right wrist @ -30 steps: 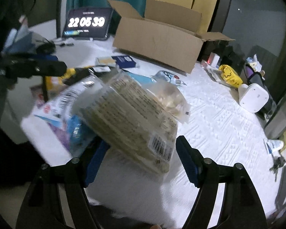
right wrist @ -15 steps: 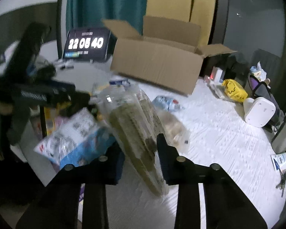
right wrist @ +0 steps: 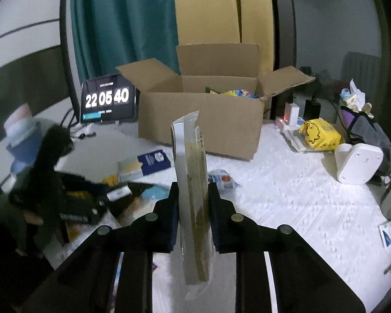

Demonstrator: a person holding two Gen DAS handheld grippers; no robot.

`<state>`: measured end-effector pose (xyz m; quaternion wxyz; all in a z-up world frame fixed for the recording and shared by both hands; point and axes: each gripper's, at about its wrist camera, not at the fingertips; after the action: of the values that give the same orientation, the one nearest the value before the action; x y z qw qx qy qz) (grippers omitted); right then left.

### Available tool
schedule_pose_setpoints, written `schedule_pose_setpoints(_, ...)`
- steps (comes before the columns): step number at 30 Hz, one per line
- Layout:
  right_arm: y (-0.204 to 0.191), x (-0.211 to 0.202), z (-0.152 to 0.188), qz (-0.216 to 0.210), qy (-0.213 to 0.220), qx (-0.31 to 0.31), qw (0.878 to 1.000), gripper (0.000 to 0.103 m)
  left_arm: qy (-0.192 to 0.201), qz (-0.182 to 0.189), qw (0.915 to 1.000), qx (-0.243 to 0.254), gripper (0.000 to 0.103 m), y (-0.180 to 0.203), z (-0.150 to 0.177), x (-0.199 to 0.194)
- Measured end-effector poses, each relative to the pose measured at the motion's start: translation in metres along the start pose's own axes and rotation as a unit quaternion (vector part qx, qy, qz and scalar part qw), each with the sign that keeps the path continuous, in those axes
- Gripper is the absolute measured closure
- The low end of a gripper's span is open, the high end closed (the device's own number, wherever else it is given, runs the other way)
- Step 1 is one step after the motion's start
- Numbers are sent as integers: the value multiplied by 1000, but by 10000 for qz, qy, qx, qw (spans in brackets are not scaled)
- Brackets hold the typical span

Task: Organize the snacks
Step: 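Carry the bread loaf and black bag up over the cardboard box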

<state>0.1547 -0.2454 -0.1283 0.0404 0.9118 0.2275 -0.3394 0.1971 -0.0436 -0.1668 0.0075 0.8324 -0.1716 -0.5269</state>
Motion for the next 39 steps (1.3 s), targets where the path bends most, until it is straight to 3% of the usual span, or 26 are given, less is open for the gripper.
schedule_pose_setpoints(4, 2, 1, -11, -54, 59, -5, 10000, 81, 95, -54, 9999, 64, 73, 2, -5, -5)
schedule_pose_setpoints(13, 10, -3, -36, -106, 216, -32, 9997, 81, 625, -84, 9979, 154, 74, 3, -21, -45)
schedule_pose_setpoints(39, 30, 26, -130, 71, 538, -207, 9983, 81, 1939, -342, 9802, 222, 74, -43, -113, -113)
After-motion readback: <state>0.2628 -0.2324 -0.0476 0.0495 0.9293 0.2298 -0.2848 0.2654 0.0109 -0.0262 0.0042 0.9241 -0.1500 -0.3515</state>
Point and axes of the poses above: each gripper's, at about its wrist camera, not at the fingertips, and x roughly the way its jaws point, y to its right, z to its underside, and after that the axes turned 8 degrees about -y, right-handed
